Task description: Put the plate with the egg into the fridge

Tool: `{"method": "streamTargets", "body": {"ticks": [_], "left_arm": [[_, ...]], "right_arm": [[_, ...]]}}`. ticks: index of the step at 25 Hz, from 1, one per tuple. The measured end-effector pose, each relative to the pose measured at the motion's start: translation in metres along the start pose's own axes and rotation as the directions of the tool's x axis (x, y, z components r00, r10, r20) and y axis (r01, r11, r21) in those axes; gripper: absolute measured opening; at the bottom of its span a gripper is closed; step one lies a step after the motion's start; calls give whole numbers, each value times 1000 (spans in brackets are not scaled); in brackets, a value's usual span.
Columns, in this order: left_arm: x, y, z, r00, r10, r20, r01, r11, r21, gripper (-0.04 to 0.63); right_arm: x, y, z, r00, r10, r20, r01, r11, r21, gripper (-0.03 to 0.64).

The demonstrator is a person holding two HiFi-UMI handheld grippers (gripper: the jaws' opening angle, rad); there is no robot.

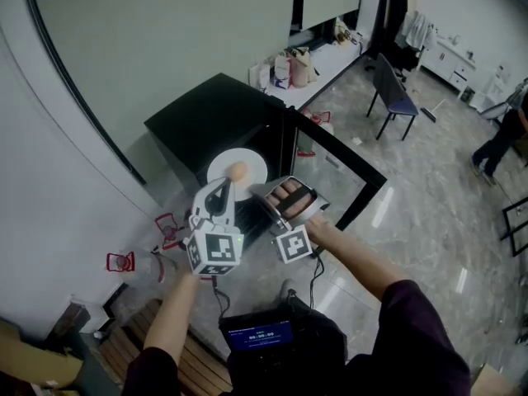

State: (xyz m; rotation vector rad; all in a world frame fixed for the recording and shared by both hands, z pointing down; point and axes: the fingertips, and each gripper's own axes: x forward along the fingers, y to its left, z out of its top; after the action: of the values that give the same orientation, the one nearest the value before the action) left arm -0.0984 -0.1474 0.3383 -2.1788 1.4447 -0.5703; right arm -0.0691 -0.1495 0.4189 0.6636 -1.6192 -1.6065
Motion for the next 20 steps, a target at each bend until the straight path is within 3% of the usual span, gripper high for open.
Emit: {"method": "streamTargets", "body": {"ticks": [8,16,20], "left_arm": [[-21,-62,-29,999,37,25,-34,993,-112,11],[-9,-88,-39,999,34,-9,-35,986,-162,11],[-8,-94,-35,999,46,-8,-47,988,-146,9]], "right_arm": [[-31,37,-5,995,-10,-104,11,1000,8,23],[-38,59,-25,993,15,-117,-11,999,32,23],[-41,63,-29,994,18,-107,-15,999,32,23]]}}
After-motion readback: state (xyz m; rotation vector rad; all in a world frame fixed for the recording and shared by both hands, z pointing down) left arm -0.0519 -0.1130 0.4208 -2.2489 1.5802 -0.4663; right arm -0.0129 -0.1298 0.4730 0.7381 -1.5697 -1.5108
